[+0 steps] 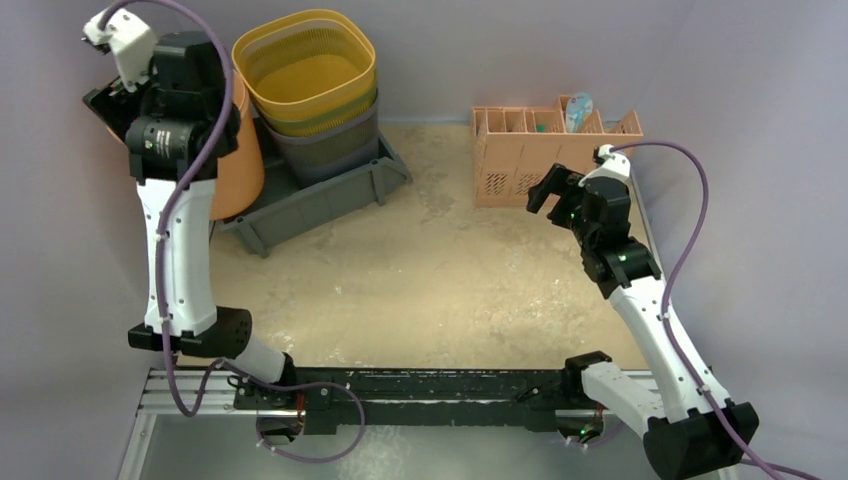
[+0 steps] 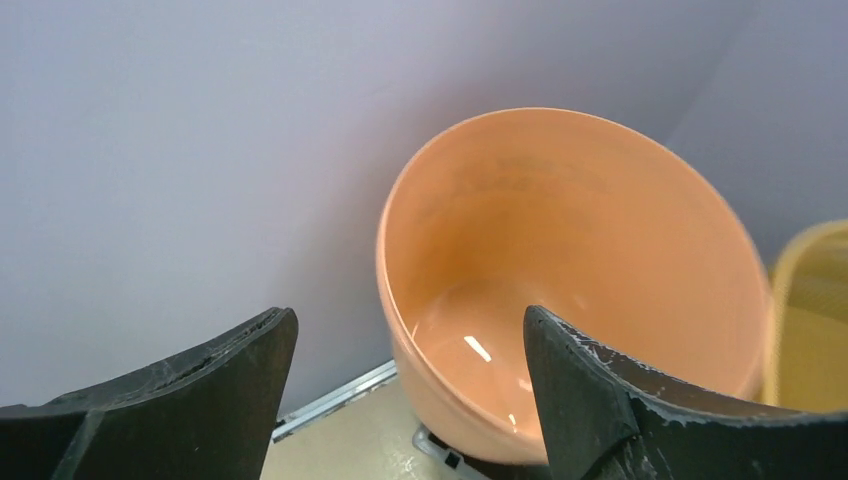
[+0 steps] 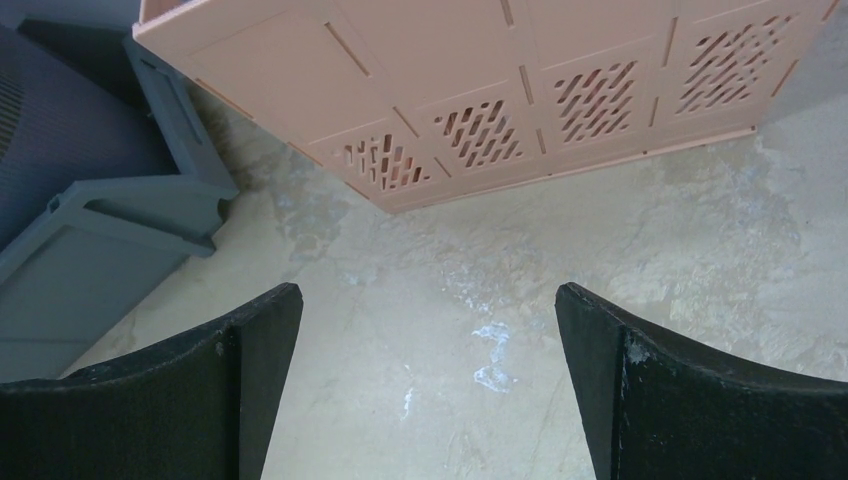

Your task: Turn the large container upside down

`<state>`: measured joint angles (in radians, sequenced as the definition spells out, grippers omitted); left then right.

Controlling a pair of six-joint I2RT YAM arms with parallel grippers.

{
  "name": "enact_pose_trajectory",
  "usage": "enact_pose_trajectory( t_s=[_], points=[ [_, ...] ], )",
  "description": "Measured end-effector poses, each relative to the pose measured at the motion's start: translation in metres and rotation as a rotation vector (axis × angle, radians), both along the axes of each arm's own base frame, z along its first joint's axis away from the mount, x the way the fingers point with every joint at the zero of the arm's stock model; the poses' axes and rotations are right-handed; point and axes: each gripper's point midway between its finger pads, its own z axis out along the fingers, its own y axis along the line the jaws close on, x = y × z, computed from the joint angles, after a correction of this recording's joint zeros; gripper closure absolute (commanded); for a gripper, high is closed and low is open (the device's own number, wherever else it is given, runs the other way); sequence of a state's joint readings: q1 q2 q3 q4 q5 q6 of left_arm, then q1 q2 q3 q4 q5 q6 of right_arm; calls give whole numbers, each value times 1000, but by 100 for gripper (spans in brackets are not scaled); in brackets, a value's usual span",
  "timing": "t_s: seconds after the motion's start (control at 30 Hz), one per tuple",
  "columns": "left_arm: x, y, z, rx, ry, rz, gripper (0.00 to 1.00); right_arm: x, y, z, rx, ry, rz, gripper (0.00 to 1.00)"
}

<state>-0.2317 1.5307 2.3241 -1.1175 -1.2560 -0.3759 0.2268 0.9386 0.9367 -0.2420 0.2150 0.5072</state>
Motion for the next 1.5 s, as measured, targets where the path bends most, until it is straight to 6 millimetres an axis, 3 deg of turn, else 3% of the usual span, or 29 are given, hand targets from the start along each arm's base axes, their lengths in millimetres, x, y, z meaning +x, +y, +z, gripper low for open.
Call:
enact_pose_trajectory(
  t_s=[0.1, 0.3, 0.5, 0.67, 0.8, 0.9, 1.2, 1.47, 1.5],
  points=[
    [9, 34, -20, -53, 18, 71, 19, 3, 4, -7, -6, 22, 26, 0],
    [24, 40, -46, -135, 17, 46, 22, 6, 8, -8, -23, 38, 53, 0],
    [24, 81, -66, -241, -31, 98, 23, 9, 12, -2, -24, 25, 76, 0],
    [31, 85, -74, -297, -58, 72, 25, 14, 17, -9, -22, 50, 97, 0],
    [34, 85, -99, -339, -30, 60, 29, 16, 20, -14, -18, 67, 111, 0],
    [39, 86, -112, -367, -22, 55, 41, 16, 21, -14, -17, 68, 115, 0],
    [41, 80, -116, -393, -50, 21, 61, 19, 24, -23, -15, 95, 126, 0],
    [24, 82, -105, -373, -72, 42, 100, 20, 26, -23, -11, 93, 136, 1],
    [19, 83, -105, -364, -56, 47, 100, 20, 26, -23, -10, 94, 136, 1]
  ],
)
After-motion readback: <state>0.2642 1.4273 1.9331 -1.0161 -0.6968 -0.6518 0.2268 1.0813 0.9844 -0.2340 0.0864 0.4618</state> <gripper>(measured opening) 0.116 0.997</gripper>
